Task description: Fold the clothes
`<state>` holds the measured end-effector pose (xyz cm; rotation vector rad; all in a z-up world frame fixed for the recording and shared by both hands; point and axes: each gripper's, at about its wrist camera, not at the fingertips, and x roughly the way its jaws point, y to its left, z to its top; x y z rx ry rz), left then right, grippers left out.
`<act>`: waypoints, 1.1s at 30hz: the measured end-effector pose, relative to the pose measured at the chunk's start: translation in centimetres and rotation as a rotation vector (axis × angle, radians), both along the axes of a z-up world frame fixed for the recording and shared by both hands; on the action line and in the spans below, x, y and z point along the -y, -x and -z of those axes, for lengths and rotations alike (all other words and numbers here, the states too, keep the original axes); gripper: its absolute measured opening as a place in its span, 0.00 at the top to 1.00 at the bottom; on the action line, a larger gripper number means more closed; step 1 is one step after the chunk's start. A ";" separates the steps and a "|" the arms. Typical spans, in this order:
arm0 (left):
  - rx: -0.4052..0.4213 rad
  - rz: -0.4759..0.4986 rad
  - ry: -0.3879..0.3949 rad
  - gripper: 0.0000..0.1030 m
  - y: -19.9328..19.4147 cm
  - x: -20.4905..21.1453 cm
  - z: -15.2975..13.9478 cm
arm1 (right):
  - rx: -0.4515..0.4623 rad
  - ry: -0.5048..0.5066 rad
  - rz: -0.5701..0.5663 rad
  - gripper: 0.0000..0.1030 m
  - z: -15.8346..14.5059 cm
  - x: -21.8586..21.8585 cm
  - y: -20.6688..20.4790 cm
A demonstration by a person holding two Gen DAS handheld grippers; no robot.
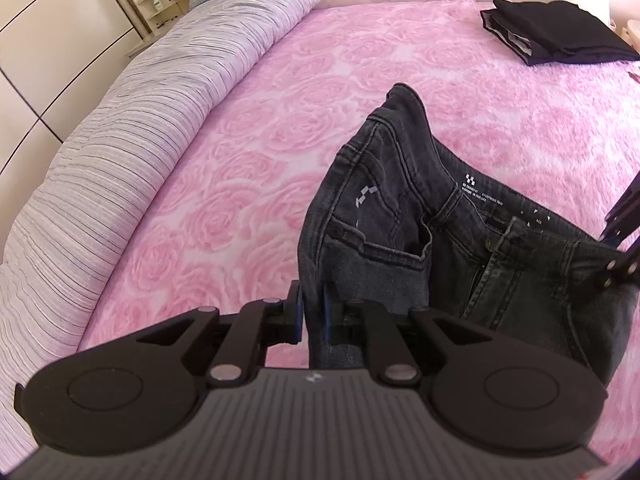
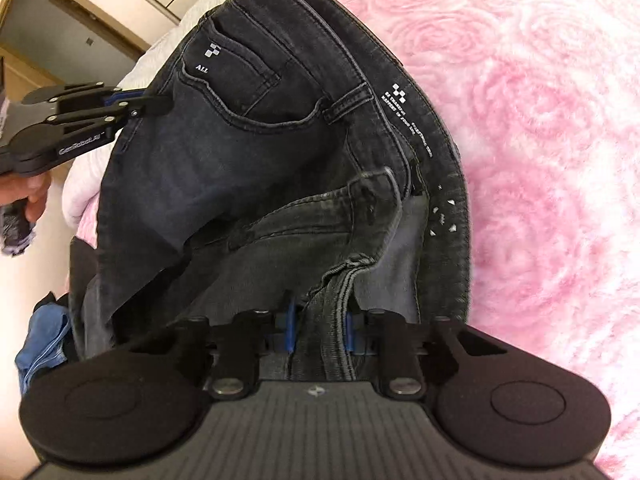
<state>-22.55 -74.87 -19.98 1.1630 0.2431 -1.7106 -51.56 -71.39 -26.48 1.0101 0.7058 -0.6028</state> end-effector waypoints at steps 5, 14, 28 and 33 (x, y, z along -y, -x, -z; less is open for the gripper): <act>0.037 0.034 0.006 0.92 0.4 1.1 0.2 | -0.040 0.044 0.032 0.33 -1.6 -0.6 3.0; 0.070 0.025 -0.019 0.92 0.0 5.0 1.6 | 0.041 0.001 0.072 0.14 3.3 -3.4 5.1; 0.040 0.070 -0.019 0.94 0.3 3.0 -1.6 | 0.049 -0.037 -0.081 0.89 -1.3 -4.0 6.4; -0.027 0.133 0.053 0.94 1.4 1.7 -5.6 | -0.066 0.051 -0.085 0.90 -7.0 -4.0 8.9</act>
